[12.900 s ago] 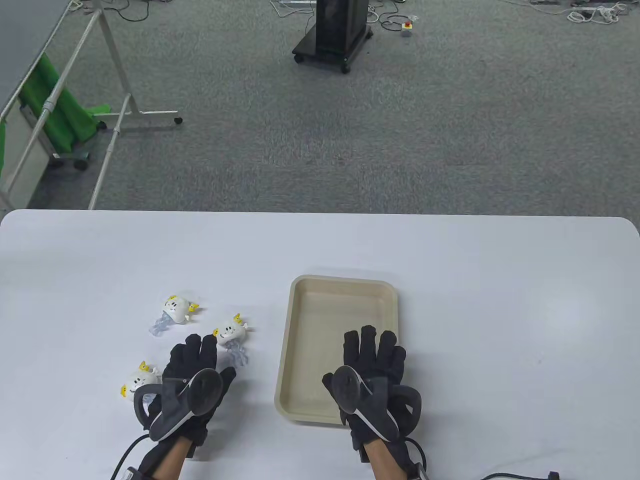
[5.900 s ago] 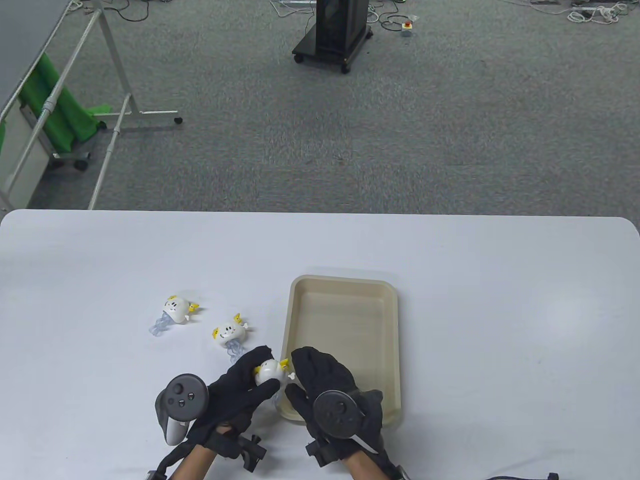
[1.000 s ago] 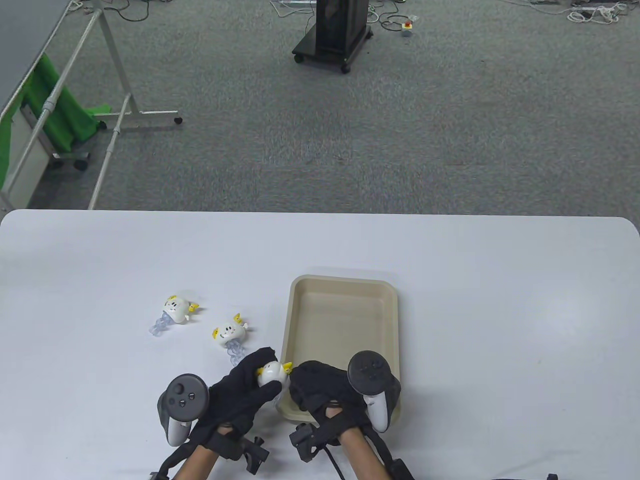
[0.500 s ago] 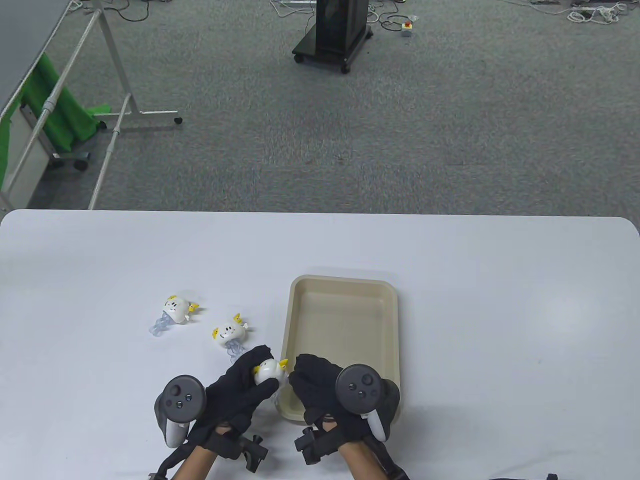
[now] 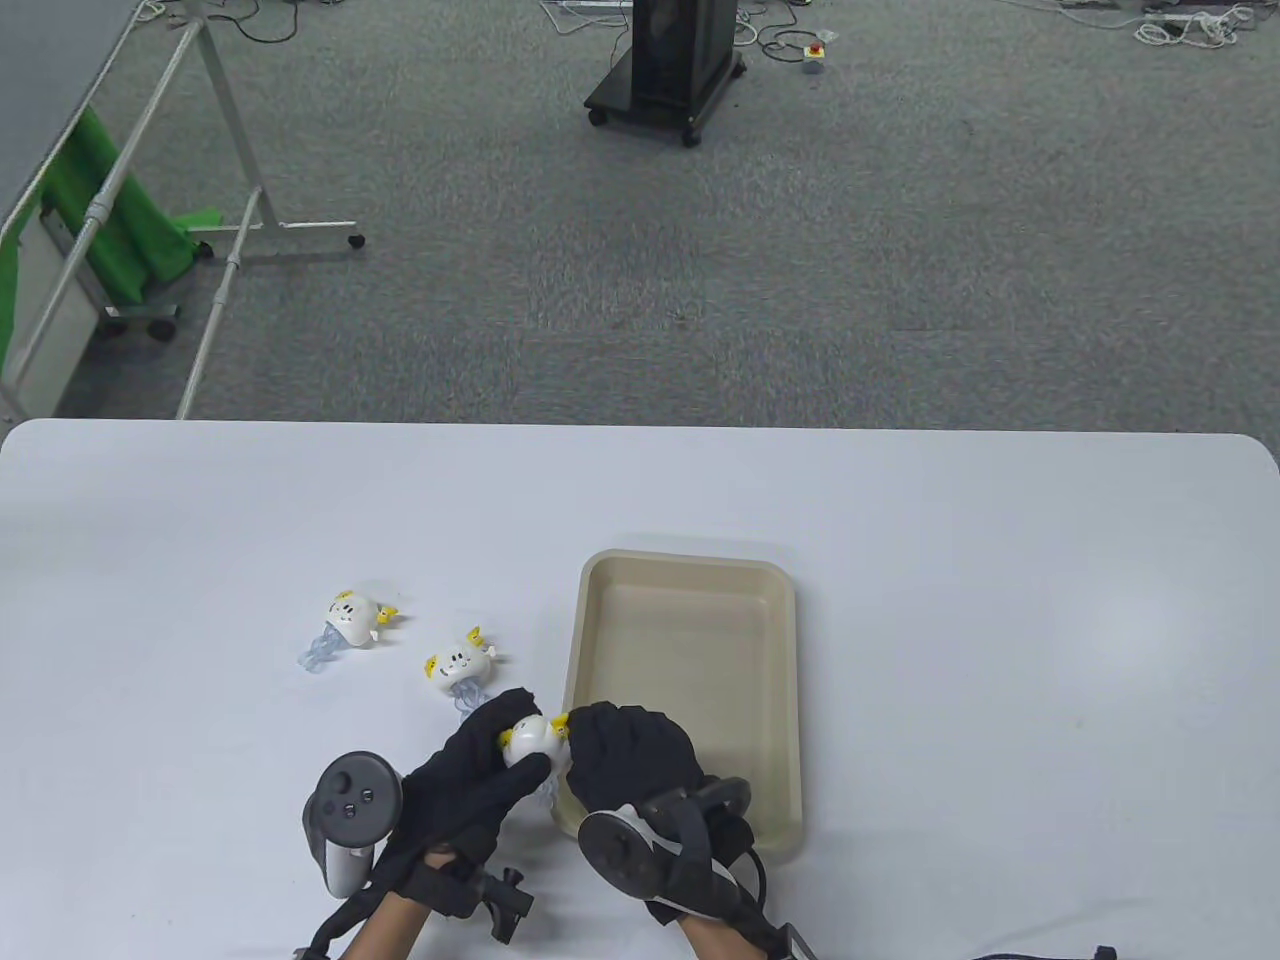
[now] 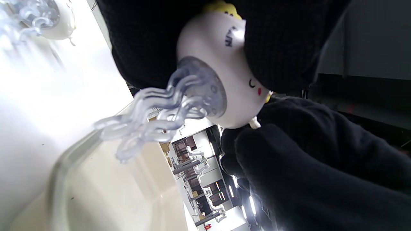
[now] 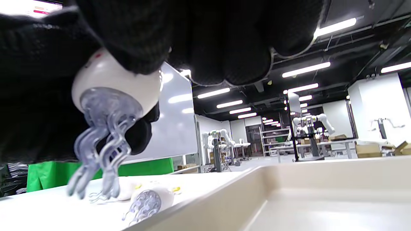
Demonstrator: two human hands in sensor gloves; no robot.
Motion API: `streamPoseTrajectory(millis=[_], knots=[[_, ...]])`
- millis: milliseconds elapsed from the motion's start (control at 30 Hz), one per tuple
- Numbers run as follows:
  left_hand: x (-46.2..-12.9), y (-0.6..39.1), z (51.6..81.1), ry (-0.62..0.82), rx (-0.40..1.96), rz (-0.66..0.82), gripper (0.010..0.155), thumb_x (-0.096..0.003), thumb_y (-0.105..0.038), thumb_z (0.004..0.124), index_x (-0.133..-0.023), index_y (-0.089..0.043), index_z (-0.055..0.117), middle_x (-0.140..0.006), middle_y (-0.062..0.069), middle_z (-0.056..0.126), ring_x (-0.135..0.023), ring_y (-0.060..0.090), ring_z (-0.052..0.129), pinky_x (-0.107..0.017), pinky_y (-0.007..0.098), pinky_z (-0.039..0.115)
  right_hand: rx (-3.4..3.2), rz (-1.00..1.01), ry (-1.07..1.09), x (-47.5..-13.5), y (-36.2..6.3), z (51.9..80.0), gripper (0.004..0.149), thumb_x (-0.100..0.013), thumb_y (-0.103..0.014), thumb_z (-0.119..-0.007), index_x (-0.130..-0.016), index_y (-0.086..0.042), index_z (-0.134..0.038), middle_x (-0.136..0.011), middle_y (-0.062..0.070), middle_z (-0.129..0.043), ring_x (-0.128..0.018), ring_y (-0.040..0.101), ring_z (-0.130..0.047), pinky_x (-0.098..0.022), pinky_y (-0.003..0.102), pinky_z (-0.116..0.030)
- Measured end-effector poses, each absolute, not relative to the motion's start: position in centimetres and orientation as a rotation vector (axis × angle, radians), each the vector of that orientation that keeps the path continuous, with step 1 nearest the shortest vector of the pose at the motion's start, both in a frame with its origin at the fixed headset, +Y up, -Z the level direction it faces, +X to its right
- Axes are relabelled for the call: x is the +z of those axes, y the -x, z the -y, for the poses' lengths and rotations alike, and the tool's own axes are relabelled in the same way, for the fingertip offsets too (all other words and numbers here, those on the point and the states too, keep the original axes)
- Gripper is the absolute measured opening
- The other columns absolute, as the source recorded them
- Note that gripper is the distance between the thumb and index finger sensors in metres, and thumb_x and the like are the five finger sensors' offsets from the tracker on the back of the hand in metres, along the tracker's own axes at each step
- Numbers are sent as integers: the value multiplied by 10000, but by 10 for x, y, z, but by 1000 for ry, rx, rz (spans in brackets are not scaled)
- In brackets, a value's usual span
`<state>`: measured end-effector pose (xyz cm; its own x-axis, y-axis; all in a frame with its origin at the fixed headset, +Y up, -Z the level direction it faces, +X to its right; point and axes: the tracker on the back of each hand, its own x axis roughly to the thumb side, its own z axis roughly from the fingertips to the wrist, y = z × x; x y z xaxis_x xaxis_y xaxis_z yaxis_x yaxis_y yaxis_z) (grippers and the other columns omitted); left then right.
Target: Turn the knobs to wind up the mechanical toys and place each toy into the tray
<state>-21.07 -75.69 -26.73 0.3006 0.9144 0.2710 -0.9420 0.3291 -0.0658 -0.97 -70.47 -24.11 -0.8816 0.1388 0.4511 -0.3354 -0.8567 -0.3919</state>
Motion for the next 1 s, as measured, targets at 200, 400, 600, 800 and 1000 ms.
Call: streamPoseTrajectory(millis=[200,400,600,800,1000], knots=[[-266,211,757,-106,1252,276,724,-396,-422,893,-1050,-157,728,-975,98,858,-784,376,986,-563,397,937,2717,776,-675,-241,9,704,487,-399,-324,-814,-829,-101,-765,-771,92,-900,-636,287,-925,-577,468,-767],[-266,207,753,-97,1230,323,721,-390,-413,899,-1047,-163,735,-977,94,859,-790,376,986,-565,397,940,2304,241,-430,-272,-22,710,422,-419,-390,-776,-682,-79,-887,-550,101,-997,-401,270,-992,-378,458,-841],[-264,194,751,-63,1194,362,724,-404,-425,886,-1061,-176,712,-993,80,844,-812,353,980,-584,384,936,1960,-88,-70,-282,-45,728,402,-410,-394,-786,-538,-32,-906,-351,96,-1008,-190,239,-985,-205,434,-849],[-270,188,744,-46,1159,355,727,-425,-449,880,-1078,-191,689,-1012,66,826,-831,336,969,-604,367,927,2088,-39,-172,-283,-55,713,465,-415,-444,-788,-651,-59,-900,-521,136,-1007,-366,324,-992,-340,497,-824],[-280,146,738,-2,913,338,731,-424,-457,880,-1078,-186,696,-1007,68,836,-819,334,978,-594,363,933,2104,253,-14,-278,-88,694,576,-414,-511,-766,-777,-70,-838,-698,175,-941,-536,388,-943,-463,539,-768]])
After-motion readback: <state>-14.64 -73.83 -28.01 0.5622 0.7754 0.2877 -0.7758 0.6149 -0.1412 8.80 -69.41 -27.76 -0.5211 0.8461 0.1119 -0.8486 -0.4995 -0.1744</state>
